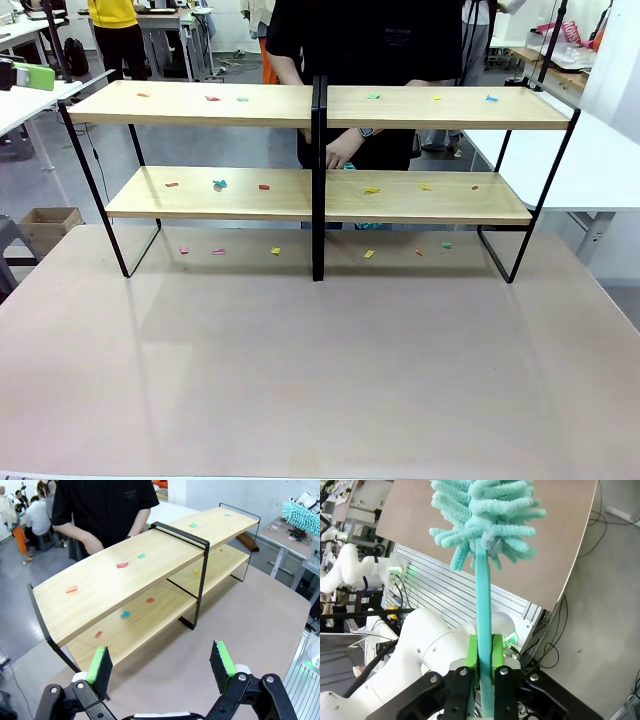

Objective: Clean the shelves.
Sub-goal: Clean a randomly selected level of the Shelf with the Duster.

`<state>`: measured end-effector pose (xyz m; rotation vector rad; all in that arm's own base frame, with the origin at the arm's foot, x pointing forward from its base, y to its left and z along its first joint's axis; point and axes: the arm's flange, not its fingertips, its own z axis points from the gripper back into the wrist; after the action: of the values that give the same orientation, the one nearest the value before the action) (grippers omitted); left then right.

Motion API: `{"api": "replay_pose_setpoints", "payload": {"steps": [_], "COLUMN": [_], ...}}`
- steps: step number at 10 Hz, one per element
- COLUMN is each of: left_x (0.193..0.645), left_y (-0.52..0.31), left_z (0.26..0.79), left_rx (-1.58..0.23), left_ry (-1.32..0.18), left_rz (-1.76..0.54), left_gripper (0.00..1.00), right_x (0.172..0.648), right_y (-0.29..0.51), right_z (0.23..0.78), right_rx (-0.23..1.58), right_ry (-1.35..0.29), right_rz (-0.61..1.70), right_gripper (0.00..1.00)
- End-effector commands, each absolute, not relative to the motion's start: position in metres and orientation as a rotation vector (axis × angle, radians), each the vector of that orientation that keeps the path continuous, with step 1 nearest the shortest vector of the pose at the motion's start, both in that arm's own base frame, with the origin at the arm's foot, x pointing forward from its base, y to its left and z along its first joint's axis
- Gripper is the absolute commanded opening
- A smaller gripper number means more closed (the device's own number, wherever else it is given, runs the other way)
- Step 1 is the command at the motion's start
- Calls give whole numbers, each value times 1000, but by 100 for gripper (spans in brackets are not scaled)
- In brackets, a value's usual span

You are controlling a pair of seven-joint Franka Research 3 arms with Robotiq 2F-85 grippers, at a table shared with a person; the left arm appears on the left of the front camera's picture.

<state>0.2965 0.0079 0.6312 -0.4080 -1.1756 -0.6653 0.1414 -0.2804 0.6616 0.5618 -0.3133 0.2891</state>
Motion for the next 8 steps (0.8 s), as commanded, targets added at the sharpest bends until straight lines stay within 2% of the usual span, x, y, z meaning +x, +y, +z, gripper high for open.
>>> {"api": "replay_pose_setpoints", "payload": {"steps": [1,6,7,8], "left_x": [298,298,298,298], "left_y": [8,8,8,8], "left_z": [630,630,630,630], "left_rx": [-417,-417,-417,-417], "left_ry": [-1177,-1177,-1177,-1177], "left_rz": [-664,-664,-664,-664], "left_gripper": [100,100,100,100], "right_x": [136,141,130,146], "right_y": [-281,-281,-272,-237], "right_z": [662,661,670,688], "right_rx": [565,563,544,512], "right_ry": [-320,-314,-352,-424], "right_rz": [301,288,287,327], "right_gripper": [12,12,12,12]}}
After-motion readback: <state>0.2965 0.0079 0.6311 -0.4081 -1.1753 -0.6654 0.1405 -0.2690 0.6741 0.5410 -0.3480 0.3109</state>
